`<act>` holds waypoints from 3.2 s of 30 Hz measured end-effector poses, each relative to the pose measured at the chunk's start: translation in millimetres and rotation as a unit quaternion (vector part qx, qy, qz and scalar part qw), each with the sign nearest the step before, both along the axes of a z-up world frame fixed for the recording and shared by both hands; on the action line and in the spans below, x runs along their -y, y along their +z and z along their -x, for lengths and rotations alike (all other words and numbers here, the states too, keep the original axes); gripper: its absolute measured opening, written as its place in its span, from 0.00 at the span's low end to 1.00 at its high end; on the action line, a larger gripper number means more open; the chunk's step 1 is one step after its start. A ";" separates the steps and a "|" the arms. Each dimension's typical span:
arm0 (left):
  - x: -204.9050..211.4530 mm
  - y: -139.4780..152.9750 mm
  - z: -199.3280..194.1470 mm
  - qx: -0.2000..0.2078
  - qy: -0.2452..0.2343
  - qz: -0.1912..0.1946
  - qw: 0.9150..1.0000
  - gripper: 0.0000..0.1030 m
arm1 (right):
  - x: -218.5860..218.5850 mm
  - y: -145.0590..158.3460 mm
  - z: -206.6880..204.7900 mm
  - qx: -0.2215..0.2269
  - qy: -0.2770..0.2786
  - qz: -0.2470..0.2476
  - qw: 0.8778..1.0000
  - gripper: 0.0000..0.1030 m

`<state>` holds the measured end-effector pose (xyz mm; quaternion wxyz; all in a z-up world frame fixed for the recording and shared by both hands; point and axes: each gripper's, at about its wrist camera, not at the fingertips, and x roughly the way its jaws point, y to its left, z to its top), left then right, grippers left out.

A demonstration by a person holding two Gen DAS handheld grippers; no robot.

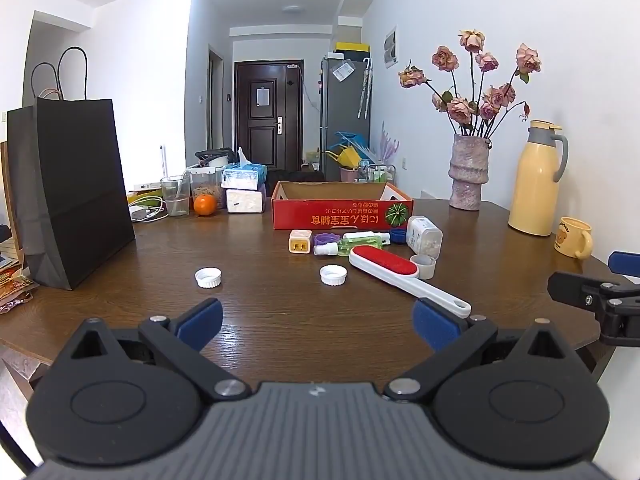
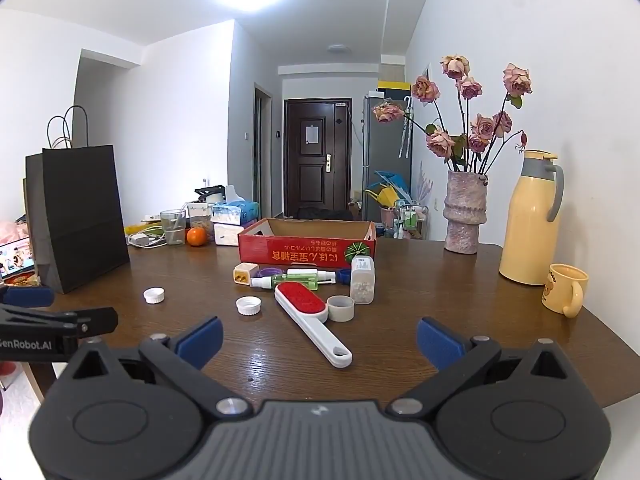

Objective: Organize rigid objects

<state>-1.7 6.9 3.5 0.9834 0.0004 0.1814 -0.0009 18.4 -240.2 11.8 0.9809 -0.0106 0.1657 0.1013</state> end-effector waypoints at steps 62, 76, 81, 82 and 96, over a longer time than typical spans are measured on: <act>4.0 0.7 0.6 0.005 0.001 0.001 1.000 1.00 | 1.5 -1.3 0.2 0.000 -0.001 0.001 1.000 1.00; 7.6 7.4 0.0 0.005 0.002 0.002 1.000 1.00 | 4.8 -7.7 -2.7 -0.004 -0.001 0.002 1.000 1.00; 5.2 7.3 -8.3 -0.006 0.007 0.011 1.000 1.00 | 2.7 -11.0 -11.7 -0.016 0.000 0.004 1.000 1.00; 3.9 5.5 -11.0 -0.009 0.008 0.012 1.000 1.00 | 1.0 -10.4 -15.1 -0.018 0.001 0.005 1.000 1.00; -27.8 -16.2 -72.0 -0.040 0.037 0.026 0.998 1.00 | -19.1 -21.0 -71.8 -0.050 0.009 0.015 0.999 1.00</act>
